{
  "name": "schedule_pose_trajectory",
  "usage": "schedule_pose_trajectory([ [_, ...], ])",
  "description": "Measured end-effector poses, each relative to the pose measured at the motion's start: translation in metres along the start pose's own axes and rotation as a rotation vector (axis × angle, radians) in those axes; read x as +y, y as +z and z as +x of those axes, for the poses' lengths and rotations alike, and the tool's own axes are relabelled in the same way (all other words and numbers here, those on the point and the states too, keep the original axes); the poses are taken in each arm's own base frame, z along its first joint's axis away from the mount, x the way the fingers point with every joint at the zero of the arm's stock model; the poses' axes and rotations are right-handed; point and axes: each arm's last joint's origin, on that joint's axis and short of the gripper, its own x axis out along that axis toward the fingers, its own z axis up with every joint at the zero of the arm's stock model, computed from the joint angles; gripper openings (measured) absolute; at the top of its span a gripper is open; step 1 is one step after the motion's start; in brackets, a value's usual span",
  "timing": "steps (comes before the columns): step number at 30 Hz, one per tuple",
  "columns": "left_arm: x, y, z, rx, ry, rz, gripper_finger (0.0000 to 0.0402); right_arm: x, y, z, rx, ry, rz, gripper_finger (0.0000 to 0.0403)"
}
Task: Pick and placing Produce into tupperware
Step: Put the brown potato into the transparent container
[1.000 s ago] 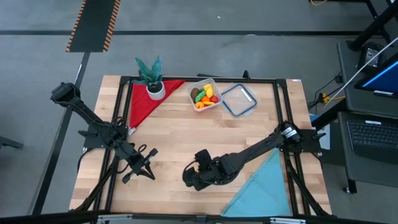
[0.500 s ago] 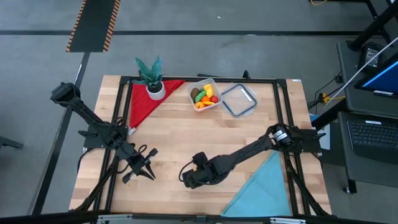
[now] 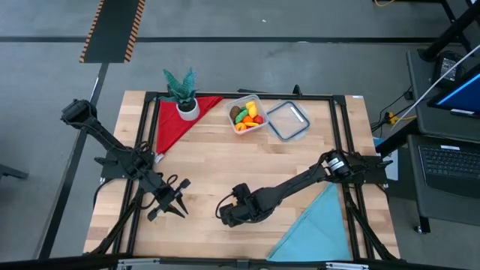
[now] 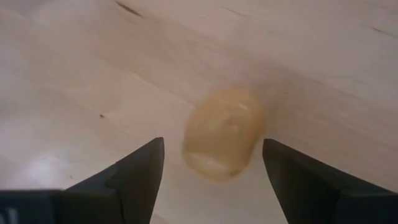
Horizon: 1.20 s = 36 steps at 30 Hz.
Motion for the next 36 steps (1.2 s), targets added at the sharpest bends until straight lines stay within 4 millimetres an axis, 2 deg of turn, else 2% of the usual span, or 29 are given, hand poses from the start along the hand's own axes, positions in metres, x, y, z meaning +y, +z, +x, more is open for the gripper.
schedule_pose_trajectory([
  [13,0.000,-0.002,0.000,0.024,-0.002,-0.001,0.0078,-0.003,0.001,0.029,-0.006,-0.024,0.020,0.0274],
  [36,0.000,-0.004,0.000,0.040,-0.003,-0.007,0.0035,-0.008,0.004,0.031,-0.012,-0.075,0.008,0.0273],
])
